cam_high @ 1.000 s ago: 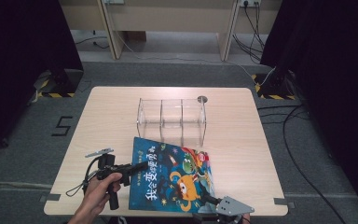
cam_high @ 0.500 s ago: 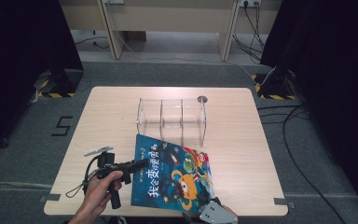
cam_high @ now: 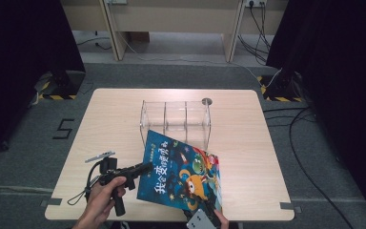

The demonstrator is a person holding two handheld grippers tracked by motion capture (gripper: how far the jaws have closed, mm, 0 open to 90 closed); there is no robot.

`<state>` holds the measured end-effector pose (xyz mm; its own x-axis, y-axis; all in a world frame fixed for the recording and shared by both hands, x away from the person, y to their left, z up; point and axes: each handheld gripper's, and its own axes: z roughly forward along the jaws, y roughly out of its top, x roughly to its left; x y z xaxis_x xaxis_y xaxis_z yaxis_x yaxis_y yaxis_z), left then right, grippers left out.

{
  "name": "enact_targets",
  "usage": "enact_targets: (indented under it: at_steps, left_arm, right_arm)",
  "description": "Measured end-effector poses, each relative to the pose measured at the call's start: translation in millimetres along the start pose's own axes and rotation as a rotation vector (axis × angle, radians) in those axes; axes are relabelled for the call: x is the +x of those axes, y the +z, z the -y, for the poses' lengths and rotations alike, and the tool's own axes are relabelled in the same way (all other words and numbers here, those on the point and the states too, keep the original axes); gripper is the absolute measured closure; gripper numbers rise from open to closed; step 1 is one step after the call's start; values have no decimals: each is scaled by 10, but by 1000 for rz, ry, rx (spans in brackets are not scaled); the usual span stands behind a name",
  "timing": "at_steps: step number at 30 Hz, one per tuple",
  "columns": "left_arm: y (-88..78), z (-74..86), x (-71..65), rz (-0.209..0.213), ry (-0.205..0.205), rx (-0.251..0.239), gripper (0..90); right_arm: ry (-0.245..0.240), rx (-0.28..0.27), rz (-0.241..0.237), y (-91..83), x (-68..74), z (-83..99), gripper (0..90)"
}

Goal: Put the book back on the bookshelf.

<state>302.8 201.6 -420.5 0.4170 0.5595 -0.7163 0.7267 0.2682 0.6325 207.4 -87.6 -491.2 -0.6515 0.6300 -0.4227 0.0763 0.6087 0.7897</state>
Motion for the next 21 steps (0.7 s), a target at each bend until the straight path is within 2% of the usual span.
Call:
enact_targets:
  at_steps: [1,3,7,11,13,15,17,18,21]
  left_arm:
    - [2,12,-13,7,-1,0,666]
    - [3,42,-67,26,5,7,656]
    - [-18,61,-157,42,20,6,624]
    - [-66,65,-329,91,24,13,569]
    - [-68,69,-418,106,32,15,549]
    - [-50,86,-510,95,48,13,540]
    - [-43,114,-591,63,58,-4,545]
    - [-45,123,-624,42,69,-12,554]
    - [-48,153,-639,-12,66,-48,589]
  right_arm:
    - [-29,-1,22,-9,28,-11,565]
    - [-55,1,45,-32,57,-18,586]
    - [-59,-15,40,-89,27,-17,607]
    - [-78,-38,31,-189,-4,1,642]
    - [-70,-60,35,-245,-16,28,653]
    - [-87,-66,61,-304,-13,56,679]
    - [-108,-65,92,-342,9,73,693]
    - [-103,-69,100,-345,15,77,693]
    - [-105,-72,128,-332,42,85,694]
